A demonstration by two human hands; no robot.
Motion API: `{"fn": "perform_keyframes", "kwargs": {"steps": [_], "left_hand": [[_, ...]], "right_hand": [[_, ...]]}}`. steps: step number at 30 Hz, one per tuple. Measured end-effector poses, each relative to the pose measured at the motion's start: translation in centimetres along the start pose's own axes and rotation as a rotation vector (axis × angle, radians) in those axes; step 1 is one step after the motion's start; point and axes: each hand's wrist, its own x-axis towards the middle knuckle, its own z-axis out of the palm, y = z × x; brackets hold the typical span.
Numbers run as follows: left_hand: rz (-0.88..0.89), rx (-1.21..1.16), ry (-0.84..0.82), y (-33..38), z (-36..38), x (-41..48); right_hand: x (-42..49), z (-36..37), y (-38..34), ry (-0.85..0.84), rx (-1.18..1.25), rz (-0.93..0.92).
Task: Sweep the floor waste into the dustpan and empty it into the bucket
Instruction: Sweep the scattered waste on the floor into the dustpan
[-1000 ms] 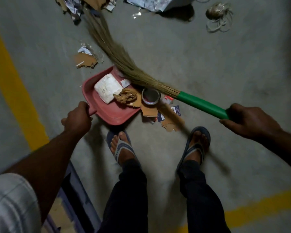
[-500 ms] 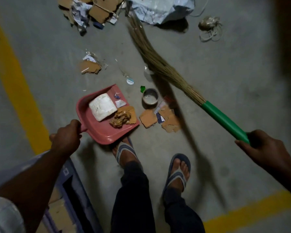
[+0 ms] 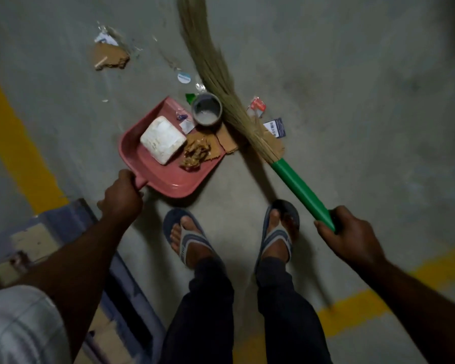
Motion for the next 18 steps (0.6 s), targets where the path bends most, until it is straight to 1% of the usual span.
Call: {"fn": "perform_keyframes", "kwargs": {"steps": [7, 11, 14, 16, 18], "left_hand": [[0.027, 0.008, 0.045, -0.4, -0.5, 0.7], [0.052, -0.012, 0.054, -0.7, -0.5, 0.5], [0.065, -0.025, 0.065, -1.1, -0.4, 0.3], [0.07, -0.05, 0.076, -1.3, -0.3, 0.2], [0.083, -0.074, 0.1, -1.6, -0.2, 0.1]], "right_hand": [[-2.1, -0.4, 1.0, 0.019, 0.017, -0.047], [-3.1, -1.0, 1.7, -0.002, -0.005, -0.212], [-2.9, -1.5, 1.4, 0.005, 0.017, -0.281], [-2.4, -1.7, 1.1, 0.044, 0.032, -0.266], [-1.8, -1.6, 0.6, 0.095, 0.071, -0.207]]}}
